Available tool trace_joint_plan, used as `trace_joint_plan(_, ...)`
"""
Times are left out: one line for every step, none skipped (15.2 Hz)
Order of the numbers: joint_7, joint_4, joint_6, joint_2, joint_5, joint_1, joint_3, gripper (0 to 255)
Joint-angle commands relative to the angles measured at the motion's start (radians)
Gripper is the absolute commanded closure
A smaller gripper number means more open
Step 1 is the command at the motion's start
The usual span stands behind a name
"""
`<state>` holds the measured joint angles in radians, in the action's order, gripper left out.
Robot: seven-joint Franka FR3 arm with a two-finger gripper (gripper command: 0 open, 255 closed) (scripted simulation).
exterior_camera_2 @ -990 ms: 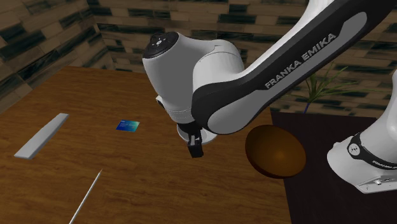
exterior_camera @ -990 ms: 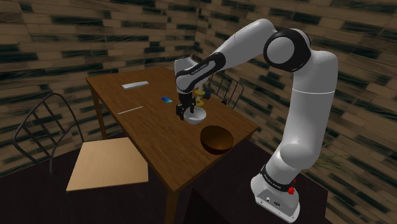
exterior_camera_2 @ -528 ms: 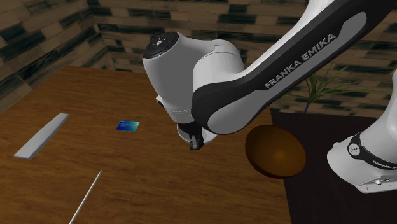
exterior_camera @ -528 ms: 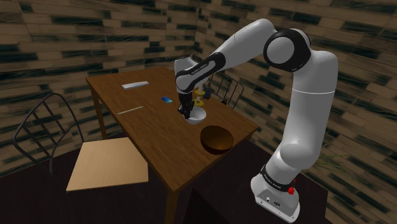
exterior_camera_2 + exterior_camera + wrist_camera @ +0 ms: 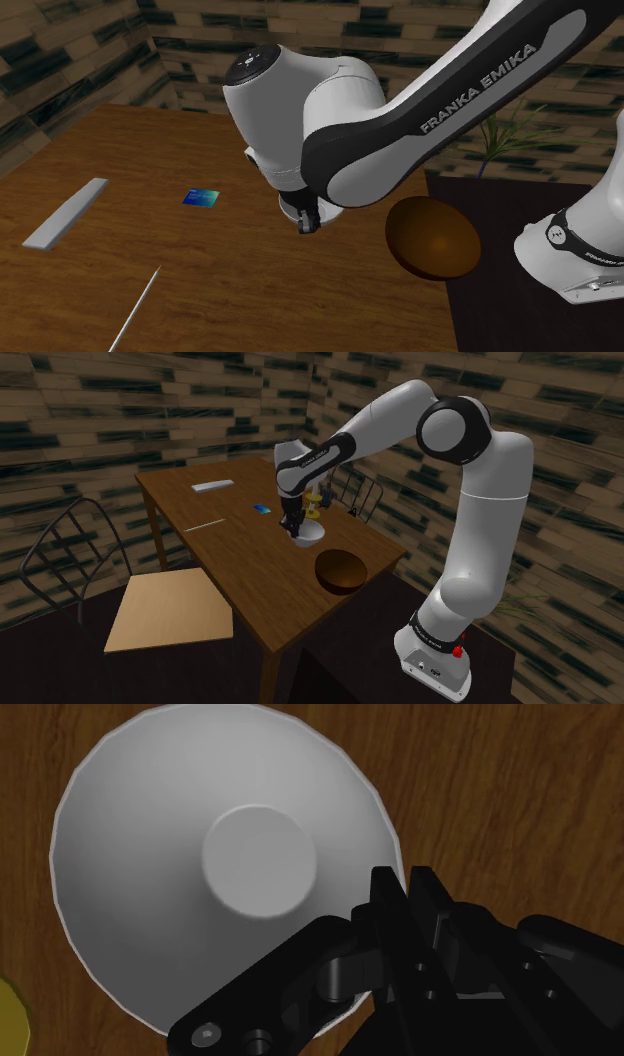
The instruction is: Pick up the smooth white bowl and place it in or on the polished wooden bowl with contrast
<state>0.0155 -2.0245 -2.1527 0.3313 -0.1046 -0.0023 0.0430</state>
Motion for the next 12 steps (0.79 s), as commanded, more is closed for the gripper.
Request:
trace_joint_plan(-0.002, 0.006, 0.02, -0.014, 0.002, 0.0, 0.001, 255)
trace_joint_plan(-0.003, 0.01, 0.031, -0.022, 0.003, 0.0, 0.001, 255)
trace_joint_plan(-0.005, 0.013, 0.043, -0.03, 0.004, 0.0, 0.001, 255)
trace_joint_plan(-0.006, 0.016, 0.054, -0.038, 0.005, -0.001, 0.002, 255)
trace_joint_plan(-0.007, 0.019, 0.065, -0.046, 0.006, -0.001, 0.002, 255)
trace_joint_plan(-0.008, 0.023, 0.077, -0.054, 0.007, -0.001, 0.002, 255)
trace_joint_plan(-0.01, 0.027, 0.088, -0.062, 0.008, -0.001, 0.003, 255)
trace_joint_plan(-0.011, 0.031, 0.1, -0.069, 0.009, -0.001, 0.003, 255)
trace_joint_plan(-0.012, 0.036, 0.112, -0.076, 0.01, -0.001, 0.003, 255)
trace_joint_plan(-0.013, 0.04, 0.123, -0.084, 0.011, -0.001, 0.003, 255)
trace_joint_plan(-0.014, 0.045, 0.135, -0.091, 0.012, -0.001, 0.004, 255)
trace_joint_plan(-0.016, 0.05, 0.147, -0.097, 0.012, -0.001, 0.004, 255)
